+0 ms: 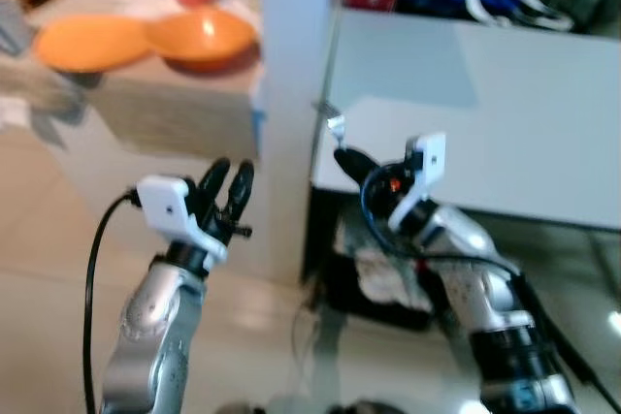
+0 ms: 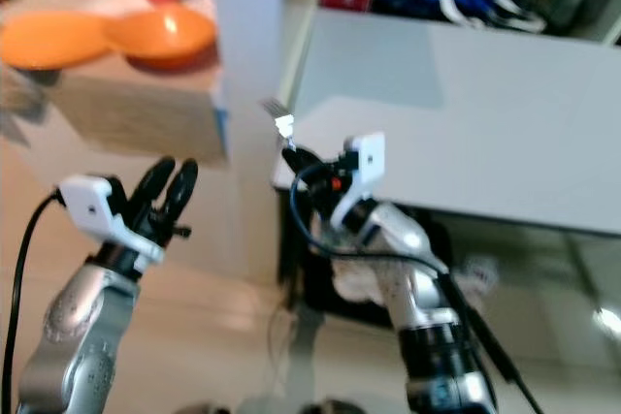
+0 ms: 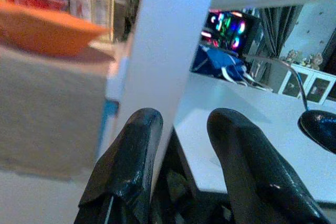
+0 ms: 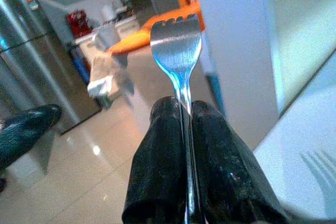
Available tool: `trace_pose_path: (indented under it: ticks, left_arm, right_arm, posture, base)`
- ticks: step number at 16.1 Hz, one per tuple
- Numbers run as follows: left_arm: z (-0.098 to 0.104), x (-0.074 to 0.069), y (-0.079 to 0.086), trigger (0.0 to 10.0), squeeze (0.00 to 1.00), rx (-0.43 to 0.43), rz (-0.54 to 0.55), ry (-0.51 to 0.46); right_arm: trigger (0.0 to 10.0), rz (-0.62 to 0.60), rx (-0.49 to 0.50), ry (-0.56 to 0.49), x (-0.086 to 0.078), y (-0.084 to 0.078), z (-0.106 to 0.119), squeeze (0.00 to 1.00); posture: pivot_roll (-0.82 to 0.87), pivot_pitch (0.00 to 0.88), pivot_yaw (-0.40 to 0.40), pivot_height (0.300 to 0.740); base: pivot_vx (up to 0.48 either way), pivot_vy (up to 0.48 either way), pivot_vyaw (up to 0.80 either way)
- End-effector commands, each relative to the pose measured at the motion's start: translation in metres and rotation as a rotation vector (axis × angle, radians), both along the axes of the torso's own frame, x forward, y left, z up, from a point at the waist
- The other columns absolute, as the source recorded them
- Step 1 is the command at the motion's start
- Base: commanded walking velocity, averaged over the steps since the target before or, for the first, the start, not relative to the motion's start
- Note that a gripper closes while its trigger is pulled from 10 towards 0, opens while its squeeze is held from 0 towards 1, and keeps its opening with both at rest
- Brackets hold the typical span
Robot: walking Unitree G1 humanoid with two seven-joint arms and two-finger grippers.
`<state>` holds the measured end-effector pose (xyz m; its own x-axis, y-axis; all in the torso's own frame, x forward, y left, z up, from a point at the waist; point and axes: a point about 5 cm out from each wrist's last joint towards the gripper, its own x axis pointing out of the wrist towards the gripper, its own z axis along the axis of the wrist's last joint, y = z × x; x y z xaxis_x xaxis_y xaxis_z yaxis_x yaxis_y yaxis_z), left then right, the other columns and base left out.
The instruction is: Setting the table
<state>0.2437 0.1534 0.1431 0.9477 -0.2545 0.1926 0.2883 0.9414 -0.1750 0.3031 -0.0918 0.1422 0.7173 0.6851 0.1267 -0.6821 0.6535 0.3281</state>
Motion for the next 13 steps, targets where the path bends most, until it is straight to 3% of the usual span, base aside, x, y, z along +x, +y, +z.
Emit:
trace_pose_path:
  ticks: [1, 13]
  left_arm:
    - [-0.0018, -0.0005, 0.0001, 10.0, 0.00, 0.010, 0.001, 0.002]
    - [0.0033, 0.0041, -0.0038, 10.0, 0.00, 0.010, -0.004, -0.029]
  right_arm:
    - [10.0, 0.020, 0.005, -0.028, -0.0024, 0.0038, 0.0041, 0.00]
    - [10.0, -0.042, -0.009, -0.059, 0.0020, 0.0036, 0.0079, 0.00]
  posture:
    - [-0.09, 0.097, -0.007, 0.740]
    - [-0.09, 0.104, -0.002, 0.740]
  base:
    - [0.000, -0.458, 0.00]
    - [0.000, -0.458, 0.00]
